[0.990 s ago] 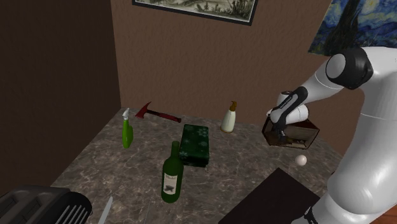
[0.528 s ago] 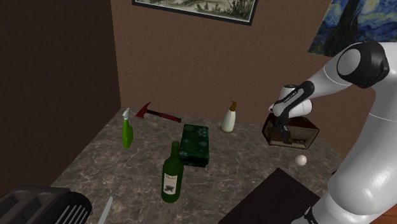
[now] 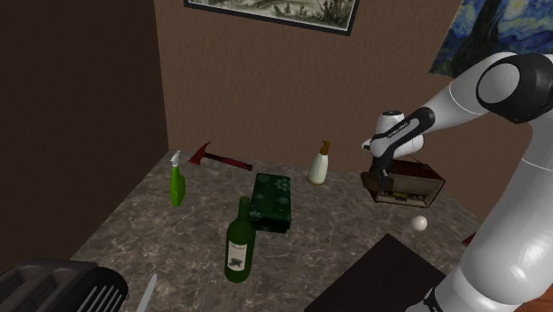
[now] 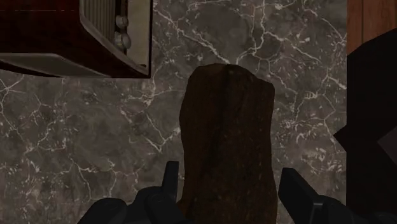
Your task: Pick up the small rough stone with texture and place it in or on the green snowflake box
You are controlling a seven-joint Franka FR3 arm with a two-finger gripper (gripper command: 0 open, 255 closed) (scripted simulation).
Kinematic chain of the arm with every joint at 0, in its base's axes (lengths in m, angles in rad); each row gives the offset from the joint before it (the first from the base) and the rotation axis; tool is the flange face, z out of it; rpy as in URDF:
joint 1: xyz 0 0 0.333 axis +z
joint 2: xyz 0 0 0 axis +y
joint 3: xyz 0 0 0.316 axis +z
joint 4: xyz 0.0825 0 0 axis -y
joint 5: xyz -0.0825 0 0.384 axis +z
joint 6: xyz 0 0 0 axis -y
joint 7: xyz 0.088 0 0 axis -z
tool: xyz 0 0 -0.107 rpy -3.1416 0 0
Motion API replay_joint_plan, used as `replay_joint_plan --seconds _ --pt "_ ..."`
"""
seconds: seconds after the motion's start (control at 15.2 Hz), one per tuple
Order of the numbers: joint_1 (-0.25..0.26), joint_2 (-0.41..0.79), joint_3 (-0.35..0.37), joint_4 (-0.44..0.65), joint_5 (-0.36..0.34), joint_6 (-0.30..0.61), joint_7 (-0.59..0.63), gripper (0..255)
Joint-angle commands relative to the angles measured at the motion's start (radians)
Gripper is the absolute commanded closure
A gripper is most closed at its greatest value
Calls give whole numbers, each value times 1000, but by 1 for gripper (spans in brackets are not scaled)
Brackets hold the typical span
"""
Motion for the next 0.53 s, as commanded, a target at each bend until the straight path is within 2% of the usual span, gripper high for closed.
replay_joint_plan --seconds 0.0,0.46 --pt "33 -1 20 2 -4 -16 56 255" --pt "137 25 95 63 15 -93 208 255"
